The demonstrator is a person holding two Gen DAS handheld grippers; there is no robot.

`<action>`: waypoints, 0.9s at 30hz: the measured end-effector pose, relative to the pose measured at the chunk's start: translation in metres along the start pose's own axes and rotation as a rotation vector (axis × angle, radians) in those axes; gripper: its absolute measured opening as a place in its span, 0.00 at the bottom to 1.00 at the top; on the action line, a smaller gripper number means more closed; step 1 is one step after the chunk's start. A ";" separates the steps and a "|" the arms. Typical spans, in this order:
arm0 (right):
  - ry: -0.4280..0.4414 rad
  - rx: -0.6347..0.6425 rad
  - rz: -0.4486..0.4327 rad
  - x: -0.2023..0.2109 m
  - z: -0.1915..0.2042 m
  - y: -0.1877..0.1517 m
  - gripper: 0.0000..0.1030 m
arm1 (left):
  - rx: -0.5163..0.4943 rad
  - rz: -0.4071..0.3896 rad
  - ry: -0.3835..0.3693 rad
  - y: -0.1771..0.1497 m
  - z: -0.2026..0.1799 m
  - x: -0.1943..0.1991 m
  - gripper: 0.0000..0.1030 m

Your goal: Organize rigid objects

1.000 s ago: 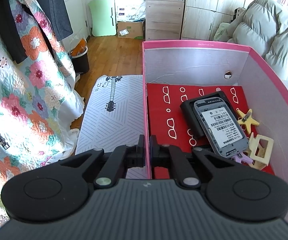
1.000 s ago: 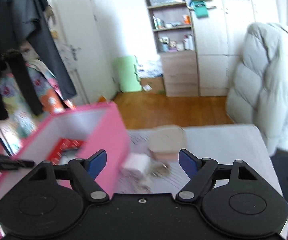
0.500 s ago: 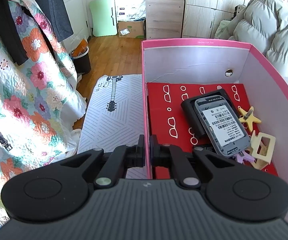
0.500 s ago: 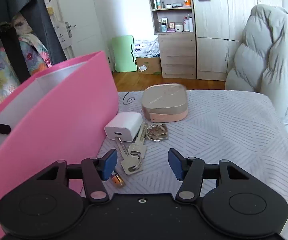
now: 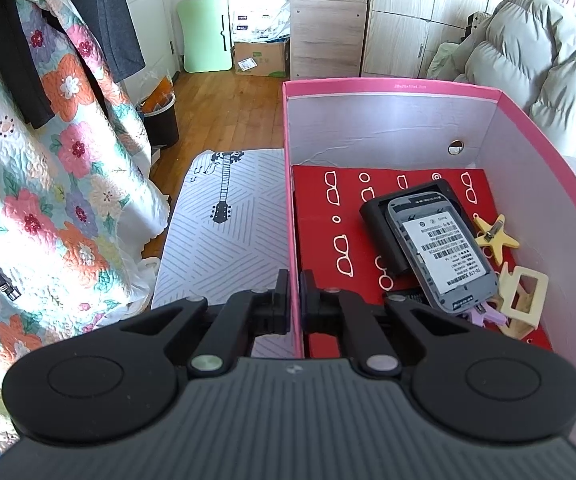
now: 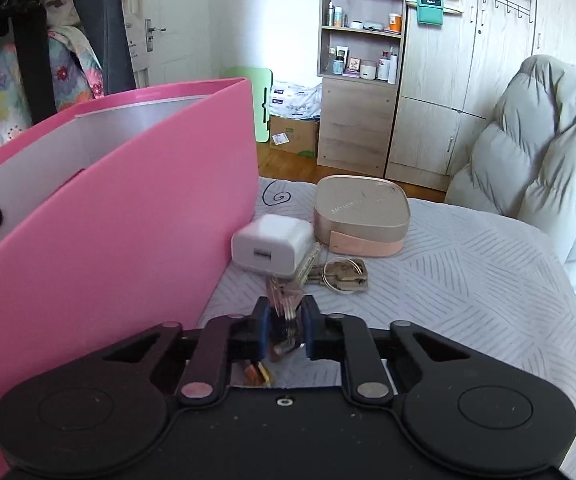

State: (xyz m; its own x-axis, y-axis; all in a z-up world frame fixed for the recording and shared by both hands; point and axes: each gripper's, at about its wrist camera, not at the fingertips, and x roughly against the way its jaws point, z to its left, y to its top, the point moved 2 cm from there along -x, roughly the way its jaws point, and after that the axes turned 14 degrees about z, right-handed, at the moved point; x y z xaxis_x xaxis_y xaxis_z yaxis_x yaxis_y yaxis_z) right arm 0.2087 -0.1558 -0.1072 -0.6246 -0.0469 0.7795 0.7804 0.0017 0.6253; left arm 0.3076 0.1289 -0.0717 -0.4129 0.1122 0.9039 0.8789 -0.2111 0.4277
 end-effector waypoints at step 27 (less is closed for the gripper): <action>0.435 0.032 -0.021 0.129 0.040 0.033 0.13 | 0.011 -0.006 -0.008 0.001 0.003 0.001 0.04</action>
State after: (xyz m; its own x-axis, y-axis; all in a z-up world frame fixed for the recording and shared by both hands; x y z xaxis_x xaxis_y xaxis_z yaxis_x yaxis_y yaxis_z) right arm 0.1524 -0.1218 0.0151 -0.5638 -0.4635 0.6836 0.7622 0.0268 0.6468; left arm 0.3092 0.1320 -0.0702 -0.4165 0.1213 0.9010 0.8789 -0.1995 0.4332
